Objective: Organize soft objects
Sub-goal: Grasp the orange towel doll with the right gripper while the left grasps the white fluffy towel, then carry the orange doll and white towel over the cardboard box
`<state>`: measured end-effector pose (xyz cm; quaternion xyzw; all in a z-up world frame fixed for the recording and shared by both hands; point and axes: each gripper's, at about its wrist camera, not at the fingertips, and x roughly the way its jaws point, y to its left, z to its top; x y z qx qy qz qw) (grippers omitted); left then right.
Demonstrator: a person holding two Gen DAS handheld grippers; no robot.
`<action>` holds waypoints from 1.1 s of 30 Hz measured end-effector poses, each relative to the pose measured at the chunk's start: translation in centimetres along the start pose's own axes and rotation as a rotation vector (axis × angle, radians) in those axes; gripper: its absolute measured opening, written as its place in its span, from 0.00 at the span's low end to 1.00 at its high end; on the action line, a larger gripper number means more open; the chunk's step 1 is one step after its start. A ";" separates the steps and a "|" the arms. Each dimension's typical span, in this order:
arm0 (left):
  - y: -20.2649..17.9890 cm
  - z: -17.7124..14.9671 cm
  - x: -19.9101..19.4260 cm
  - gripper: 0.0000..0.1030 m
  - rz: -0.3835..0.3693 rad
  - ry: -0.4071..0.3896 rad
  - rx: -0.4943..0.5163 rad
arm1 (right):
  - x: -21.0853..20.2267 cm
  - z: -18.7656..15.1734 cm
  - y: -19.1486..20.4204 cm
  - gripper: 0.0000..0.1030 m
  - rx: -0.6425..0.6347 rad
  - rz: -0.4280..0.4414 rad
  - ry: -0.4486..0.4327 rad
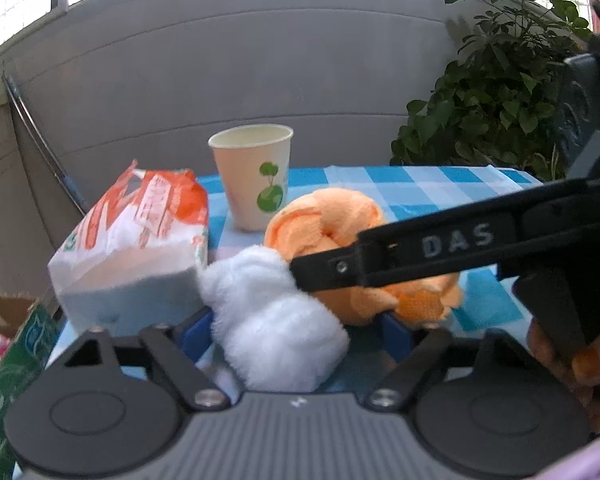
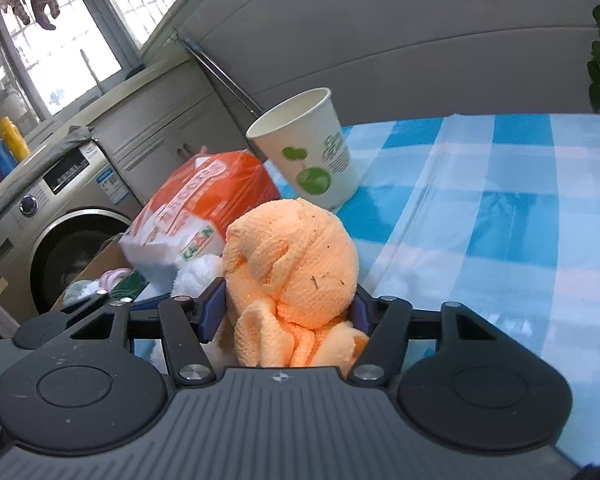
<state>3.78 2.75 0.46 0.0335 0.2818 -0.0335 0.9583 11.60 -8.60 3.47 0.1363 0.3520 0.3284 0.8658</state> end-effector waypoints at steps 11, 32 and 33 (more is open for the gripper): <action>0.7 -1.8 -2.9 0.43 -0.038 0.035 -0.002 | -0.9 -2.1 2.1 0.72 0.056 -0.027 -0.029; 1.7 -6.4 -11.2 0.40 -0.134 0.087 0.069 | -2.7 -7.9 8.0 0.71 0.095 -0.073 -0.038; 1.8 -6.7 -11.3 0.42 -0.135 0.082 0.074 | -2.7 -7.9 8.4 0.71 0.087 -0.089 -0.042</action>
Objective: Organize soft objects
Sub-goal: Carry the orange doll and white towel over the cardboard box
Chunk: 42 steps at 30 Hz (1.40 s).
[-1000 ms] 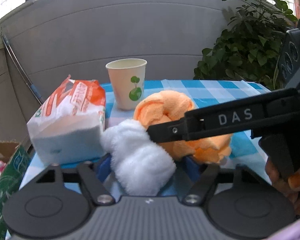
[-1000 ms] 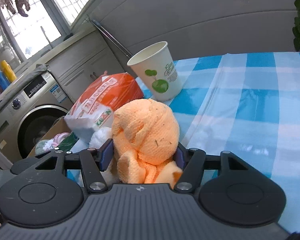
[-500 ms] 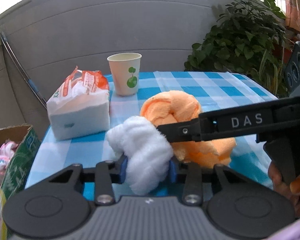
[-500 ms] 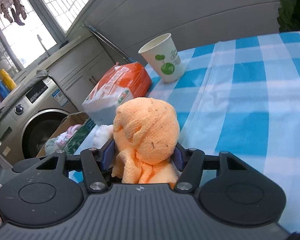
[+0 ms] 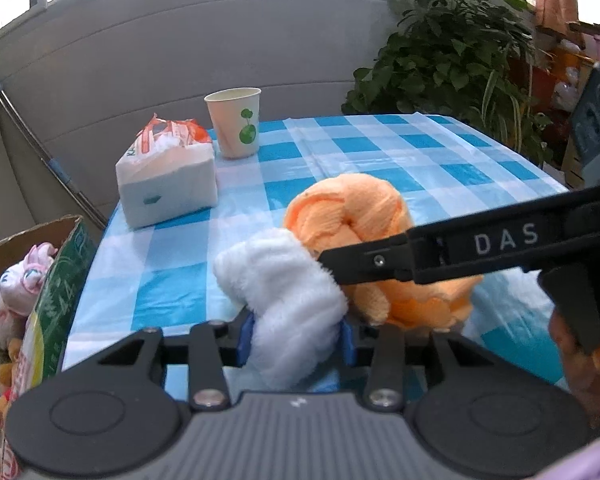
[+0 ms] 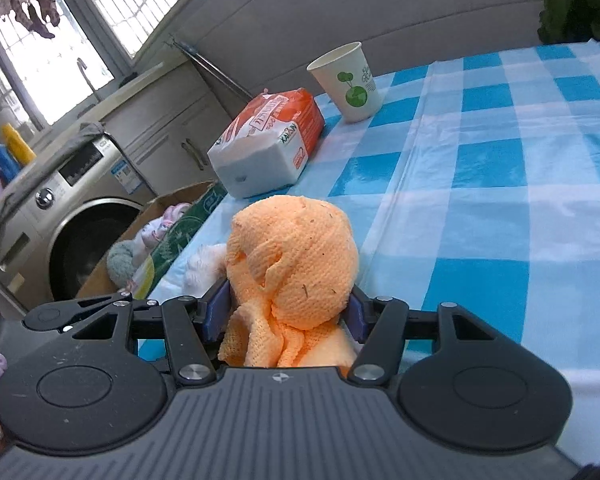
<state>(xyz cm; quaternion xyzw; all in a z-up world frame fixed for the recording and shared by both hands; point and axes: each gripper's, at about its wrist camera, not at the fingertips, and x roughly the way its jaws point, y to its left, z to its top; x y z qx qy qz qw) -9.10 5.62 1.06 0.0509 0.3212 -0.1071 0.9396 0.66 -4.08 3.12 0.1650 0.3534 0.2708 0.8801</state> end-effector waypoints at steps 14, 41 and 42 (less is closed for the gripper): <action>2.0 0.0 2.2 0.62 0.010 -0.042 0.000 | 0.4 0.2 0.5 0.70 -0.037 -0.134 -0.030; 6.0 1.4 -1.8 0.39 0.019 -0.188 -0.115 | 0.0 2.1 4.7 0.70 -0.198 -0.260 -0.083; 6.3 1.4 -2.0 0.39 0.025 -0.196 -0.119 | 0.2 2.3 4.8 0.70 -0.204 -0.259 -0.086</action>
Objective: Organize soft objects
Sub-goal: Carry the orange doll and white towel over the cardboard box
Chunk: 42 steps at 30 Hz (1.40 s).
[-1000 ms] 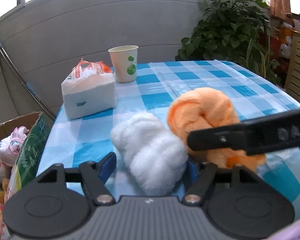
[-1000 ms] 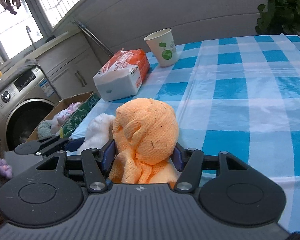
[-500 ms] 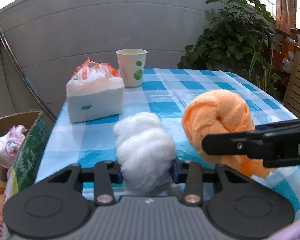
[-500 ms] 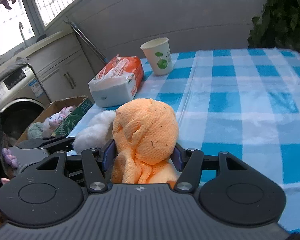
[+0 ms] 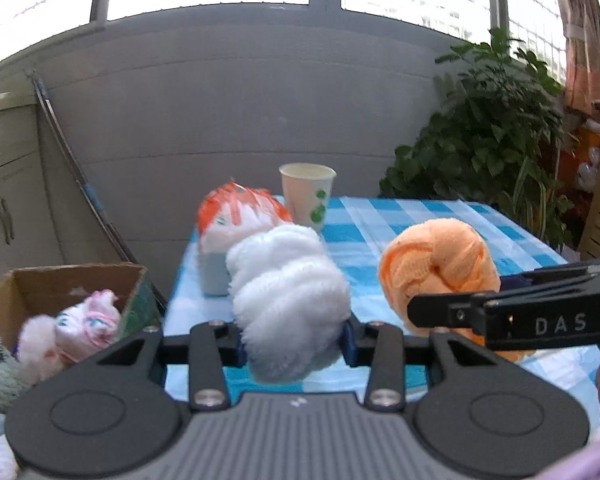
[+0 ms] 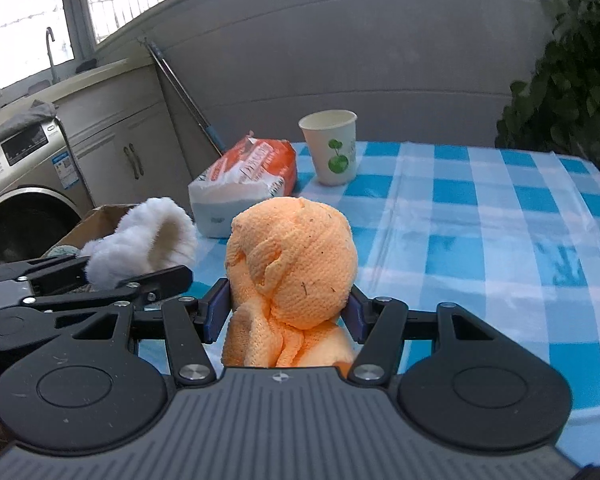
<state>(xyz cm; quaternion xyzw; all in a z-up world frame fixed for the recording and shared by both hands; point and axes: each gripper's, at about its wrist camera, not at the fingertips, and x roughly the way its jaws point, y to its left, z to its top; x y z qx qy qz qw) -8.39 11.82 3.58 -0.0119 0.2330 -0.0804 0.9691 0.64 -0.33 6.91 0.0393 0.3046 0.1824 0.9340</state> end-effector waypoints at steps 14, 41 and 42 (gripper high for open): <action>3.7 1.1 -2.5 0.39 0.094 -0.089 -0.066 | 1.8 2.1 3.2 0.70 -0.073 0.031 -0.022; 14.4 2.4 -4.6 0.39 0.418 -0.152 -0.259 | 10.4 5.9 11.4 0.70 -0.107 0.277 -0.018; 14.9 2.4 -4.6 0.39 0.430 -0.152 -0.267 | 10.9 5.9 11.7 0.70 -0.107 0.287 -0.016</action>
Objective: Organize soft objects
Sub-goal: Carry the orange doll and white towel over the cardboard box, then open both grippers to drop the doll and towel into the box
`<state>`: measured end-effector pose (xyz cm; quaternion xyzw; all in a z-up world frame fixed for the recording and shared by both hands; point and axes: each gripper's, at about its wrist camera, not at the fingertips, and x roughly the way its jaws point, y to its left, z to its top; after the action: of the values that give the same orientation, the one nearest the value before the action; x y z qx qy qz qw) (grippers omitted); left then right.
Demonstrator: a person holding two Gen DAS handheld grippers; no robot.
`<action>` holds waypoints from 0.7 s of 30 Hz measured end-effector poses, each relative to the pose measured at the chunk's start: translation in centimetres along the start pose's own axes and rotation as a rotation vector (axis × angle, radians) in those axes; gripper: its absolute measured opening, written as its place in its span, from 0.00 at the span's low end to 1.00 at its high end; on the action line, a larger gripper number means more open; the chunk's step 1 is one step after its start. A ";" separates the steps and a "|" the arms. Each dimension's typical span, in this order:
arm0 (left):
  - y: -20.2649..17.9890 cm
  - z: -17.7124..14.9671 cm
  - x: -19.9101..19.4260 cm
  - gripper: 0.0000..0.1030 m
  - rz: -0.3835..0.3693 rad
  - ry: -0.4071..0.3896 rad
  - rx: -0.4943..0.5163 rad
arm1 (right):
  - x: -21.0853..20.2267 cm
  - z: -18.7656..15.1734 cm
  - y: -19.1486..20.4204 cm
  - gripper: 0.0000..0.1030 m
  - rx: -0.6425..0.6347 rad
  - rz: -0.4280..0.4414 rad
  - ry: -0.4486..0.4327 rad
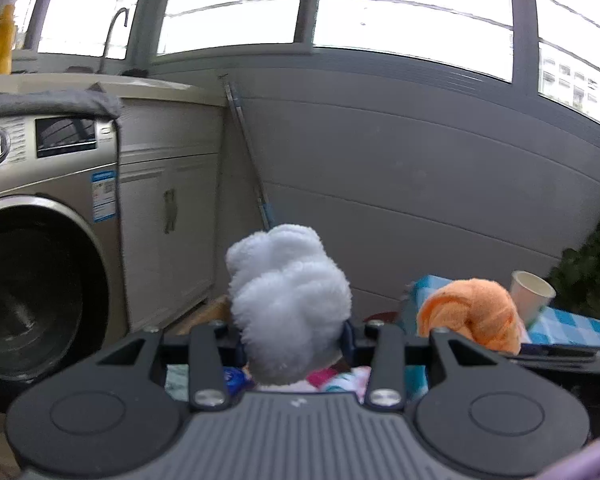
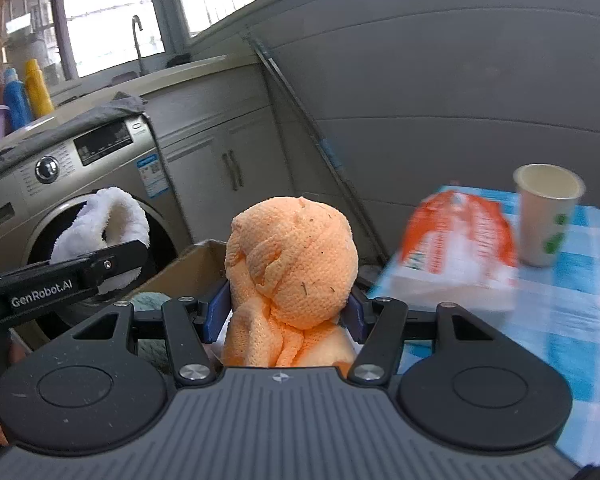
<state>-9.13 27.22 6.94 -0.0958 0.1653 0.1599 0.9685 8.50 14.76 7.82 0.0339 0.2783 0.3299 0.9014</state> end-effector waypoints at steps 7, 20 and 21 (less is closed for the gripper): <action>2.0 0.3 1.7 0.39 0.048 0.028 -0.044 | 3.1 -0.8 1.1 0.70 0.064 0.132 0.046; 3.4 0.2 4.2 0.40 0.054 0.099 0.002 | 2.9 -5.3 6.4 0.72 0.031 0.275 0.182; 3.3 0.0 4.3 0.41 0.054 0.109 0.013 | 3.1 -5.6 6.7 0.74 0.024 0.284 0.201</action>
<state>-6.41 31.44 5.06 -0.0936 0.2213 0.1795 0.9540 3.64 21.18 3.21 0.0505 0.3634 0.4522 0.8130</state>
